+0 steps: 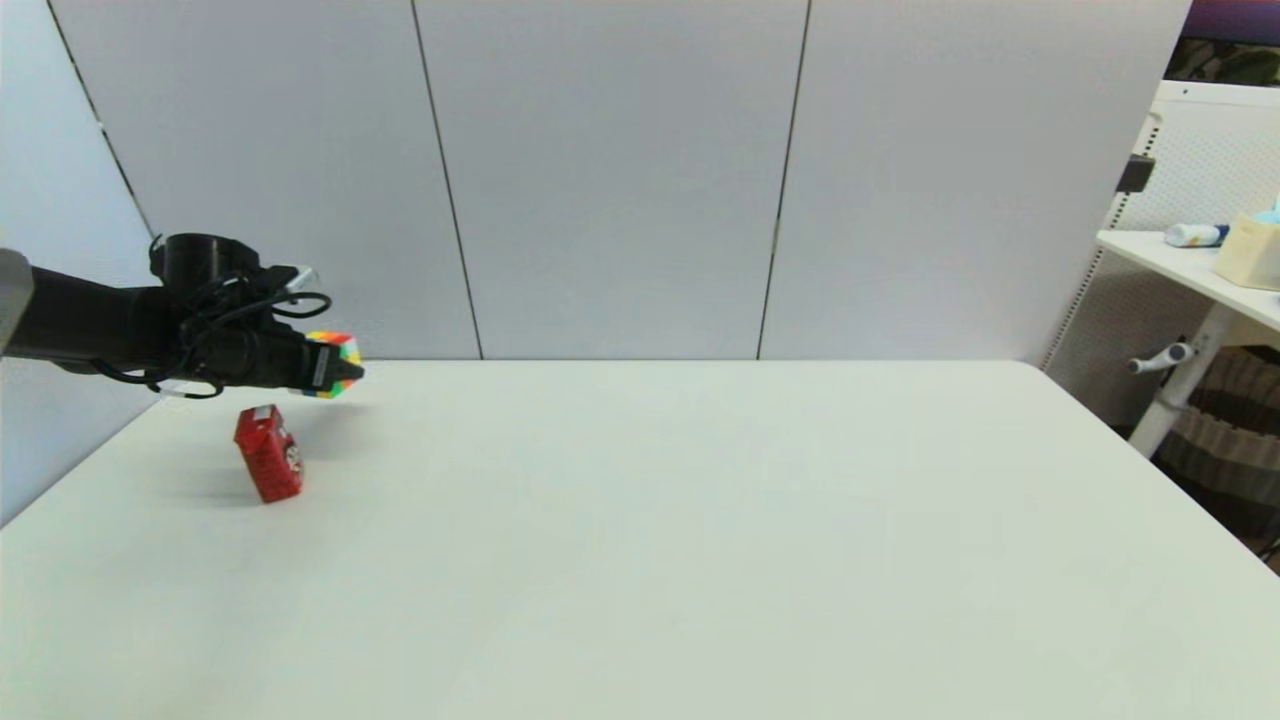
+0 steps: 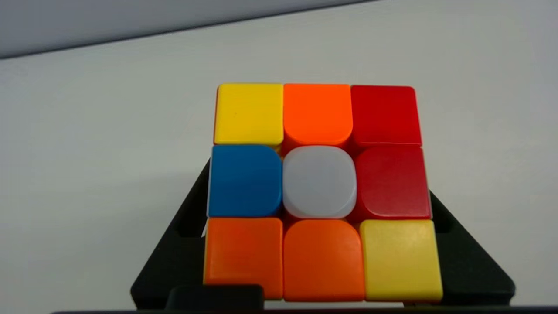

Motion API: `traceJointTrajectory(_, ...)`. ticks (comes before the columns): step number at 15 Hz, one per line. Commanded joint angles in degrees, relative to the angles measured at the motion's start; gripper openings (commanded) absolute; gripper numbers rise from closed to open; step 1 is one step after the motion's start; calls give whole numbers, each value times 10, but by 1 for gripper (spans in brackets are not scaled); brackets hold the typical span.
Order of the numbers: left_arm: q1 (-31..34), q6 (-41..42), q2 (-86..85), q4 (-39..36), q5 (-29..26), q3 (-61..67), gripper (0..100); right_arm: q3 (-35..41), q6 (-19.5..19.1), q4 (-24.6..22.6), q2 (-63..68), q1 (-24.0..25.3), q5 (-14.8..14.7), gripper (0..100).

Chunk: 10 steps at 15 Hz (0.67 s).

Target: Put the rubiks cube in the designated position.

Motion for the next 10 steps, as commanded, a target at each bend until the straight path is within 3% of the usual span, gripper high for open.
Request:
traceJointTrajectory(1,-2,1,11,-1,-2,1,100,0,0,0,1,0,0,100)
traceJointTrajectory(6,-2,2,-2,-30,-3,-4,100,0,0,0,1,0,0,100)
traceJointTrajectory(10,-2,3,-121,-24,-1,-29,100,0,0,0,1,0,0,100)
